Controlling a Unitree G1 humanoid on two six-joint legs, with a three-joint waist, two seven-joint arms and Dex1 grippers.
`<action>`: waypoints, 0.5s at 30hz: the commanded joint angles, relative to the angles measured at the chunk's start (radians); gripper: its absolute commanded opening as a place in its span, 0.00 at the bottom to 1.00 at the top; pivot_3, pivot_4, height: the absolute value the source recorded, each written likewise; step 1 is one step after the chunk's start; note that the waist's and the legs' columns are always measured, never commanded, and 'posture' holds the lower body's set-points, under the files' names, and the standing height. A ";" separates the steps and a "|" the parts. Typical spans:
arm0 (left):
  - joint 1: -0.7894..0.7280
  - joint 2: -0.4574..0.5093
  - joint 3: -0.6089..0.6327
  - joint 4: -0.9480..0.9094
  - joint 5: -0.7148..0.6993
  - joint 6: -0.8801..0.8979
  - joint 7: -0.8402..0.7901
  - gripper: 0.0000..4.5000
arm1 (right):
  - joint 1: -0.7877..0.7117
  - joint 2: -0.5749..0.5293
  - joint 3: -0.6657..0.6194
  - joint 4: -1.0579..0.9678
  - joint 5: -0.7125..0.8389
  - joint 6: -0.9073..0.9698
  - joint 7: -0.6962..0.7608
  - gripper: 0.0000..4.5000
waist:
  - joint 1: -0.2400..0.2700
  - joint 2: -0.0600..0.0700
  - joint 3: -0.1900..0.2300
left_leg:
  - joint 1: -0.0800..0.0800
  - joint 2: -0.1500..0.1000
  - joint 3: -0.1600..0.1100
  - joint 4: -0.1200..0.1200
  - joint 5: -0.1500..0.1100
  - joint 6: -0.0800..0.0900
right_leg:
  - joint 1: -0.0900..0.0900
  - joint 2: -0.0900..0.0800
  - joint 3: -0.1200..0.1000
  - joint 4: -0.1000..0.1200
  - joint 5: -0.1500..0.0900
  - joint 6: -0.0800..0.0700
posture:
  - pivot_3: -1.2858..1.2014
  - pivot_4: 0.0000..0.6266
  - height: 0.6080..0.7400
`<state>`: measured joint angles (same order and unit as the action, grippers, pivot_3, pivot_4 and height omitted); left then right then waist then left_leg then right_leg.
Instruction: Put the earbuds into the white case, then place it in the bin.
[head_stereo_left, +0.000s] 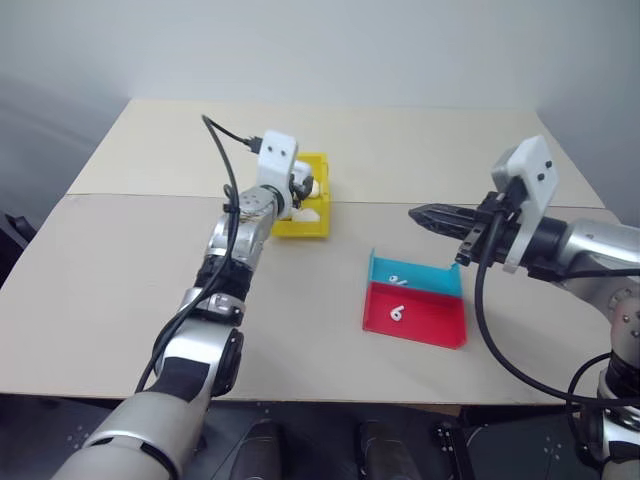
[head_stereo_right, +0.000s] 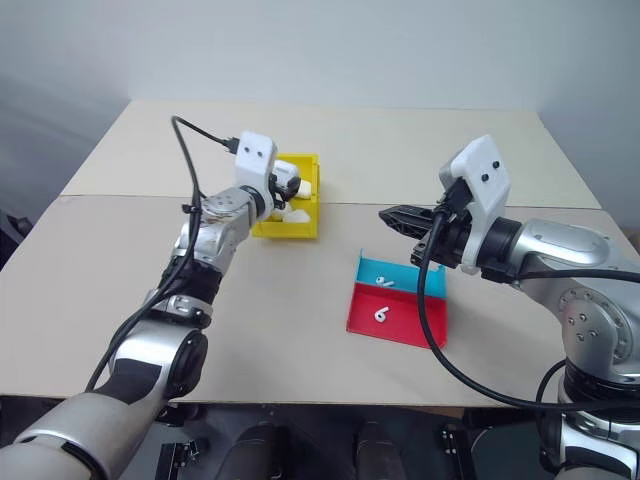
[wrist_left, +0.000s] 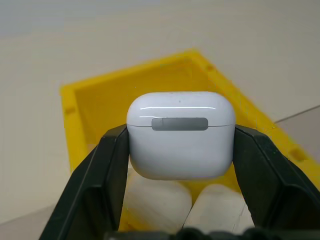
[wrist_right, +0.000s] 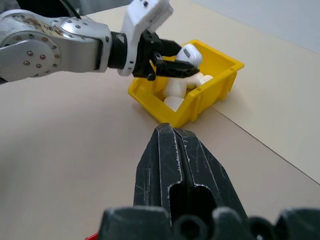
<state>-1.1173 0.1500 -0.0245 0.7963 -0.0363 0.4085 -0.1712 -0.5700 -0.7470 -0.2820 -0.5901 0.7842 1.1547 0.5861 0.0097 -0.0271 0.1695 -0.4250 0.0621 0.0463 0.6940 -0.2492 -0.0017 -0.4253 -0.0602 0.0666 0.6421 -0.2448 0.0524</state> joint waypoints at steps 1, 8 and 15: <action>-0.060 0.000 -0.012 0.037 0.040 -0.043 0.026 0.78 | -0.001 -0.026 -0.045 -0.042 0.036 -0.003 -0.019 0.00 | 0.000 0.000 0.000 | 0.000 0.000 0.000 0.000 0.000 0.000 | 0.000 0.000 0.000 0.000 0.000 0.000 | 0.52 0.24 1.00; 0.046 0.047 0.051 -0.265 -0.074 -0.115 -0.159 0.99 | 0.042 -0.031 -0.074 -0.041 0.074 -0.046 -0.033 0.00 | -0.001 0.000 0.000 | -0.001 0.001 0.001 -0.001 0.000 0.000 | 0.000 0.000 0.000 0.001 0.000 0.000 | 0.52 0.24 1.00; 0.380 0.327 0.115 -0.879 -0.315 0.028 -0.542 0.99 | 0.197 -0.024 -0.060 -0.037 -0.009 -0.256 0.043 0.00 | -0.024 0.000 0.000 | 0.001 0.002 0.001 -0.001 0.000 -0.001 | 0.000 0.000 0.001 0.005 0.000 0.000 | 0.52 0.24 1.00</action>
<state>-0.7443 0.4497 0.0495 0.0380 -0.2910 0.4233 -0.6400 -0.3768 -0.7587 -0.3249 -0.6082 0.7949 0.9584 0.6067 -0.0144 -0.0266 0.1692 -0.4238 0.0645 0.0481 0.6927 -0.2489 -0.0024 -0.4251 -0.0597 0.0675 0.6468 -0.2449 0.0524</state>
